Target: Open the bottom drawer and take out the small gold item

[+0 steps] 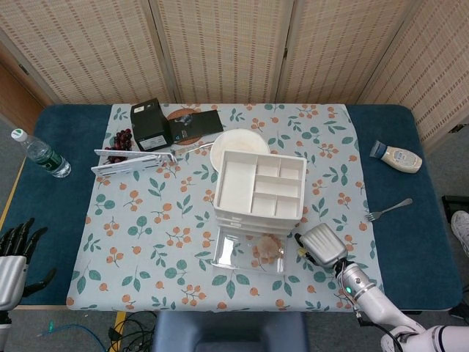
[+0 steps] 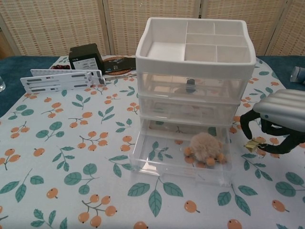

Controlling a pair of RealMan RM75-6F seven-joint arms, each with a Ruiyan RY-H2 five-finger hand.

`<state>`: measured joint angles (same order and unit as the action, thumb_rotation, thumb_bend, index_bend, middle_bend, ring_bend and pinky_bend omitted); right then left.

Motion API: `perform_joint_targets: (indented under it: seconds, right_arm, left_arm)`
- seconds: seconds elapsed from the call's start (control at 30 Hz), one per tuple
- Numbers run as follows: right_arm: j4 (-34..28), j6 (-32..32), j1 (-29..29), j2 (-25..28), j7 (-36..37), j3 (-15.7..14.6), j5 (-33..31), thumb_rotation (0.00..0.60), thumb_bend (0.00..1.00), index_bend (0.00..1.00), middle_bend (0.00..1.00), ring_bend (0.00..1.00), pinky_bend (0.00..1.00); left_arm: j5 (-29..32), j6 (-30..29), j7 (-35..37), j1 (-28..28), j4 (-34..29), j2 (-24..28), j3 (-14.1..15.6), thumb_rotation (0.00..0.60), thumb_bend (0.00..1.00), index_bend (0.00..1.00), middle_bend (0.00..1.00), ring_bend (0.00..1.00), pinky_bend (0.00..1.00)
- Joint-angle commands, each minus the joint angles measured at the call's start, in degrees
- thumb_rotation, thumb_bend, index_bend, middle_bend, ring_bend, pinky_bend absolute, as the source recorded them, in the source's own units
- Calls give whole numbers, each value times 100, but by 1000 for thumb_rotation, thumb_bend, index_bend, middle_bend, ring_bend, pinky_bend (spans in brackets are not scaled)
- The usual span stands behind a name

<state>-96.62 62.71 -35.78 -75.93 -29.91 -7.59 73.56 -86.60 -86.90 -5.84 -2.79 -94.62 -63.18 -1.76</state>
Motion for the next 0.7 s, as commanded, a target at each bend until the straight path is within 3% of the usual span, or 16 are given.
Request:
perform_joint_targets:
  seconds: [0.03, 0.17, 0.43, 0.7]
  right_arm:
    - [14, -23, 50, -9, 17, 32, 40, 600, 534, 281, 991, 1000, 1000]
    - [-12, -19, 133, 24, 35, 61, 90, 600, 522, 226, 986, 1000, 1000]
    - [-364, 469, 520, 435, 281, 63, 418, 600, 501, 225, 968, 1000, 1000]
    - [-749, 1443, 1181, 1211, 737, 136, 658, 600, 501, 430, 916, 1000, 1000]
  left_arm:
    - [5, 5, 2, -5, 2, -4, -3, 600, 247, 139, 0, 33, 69]
    - [-3, 10, 10, -13, 12, -12, 0, 600, 248, 139, 0, 33, 69]
    - [-14, 17, 32, -43, 30, -13, -18, 600, 247, 139, 0, 33, 69]
    - [12, 84, 26, -97, 64, -67, -36, 600, 248, 139, 0, 33, 69]
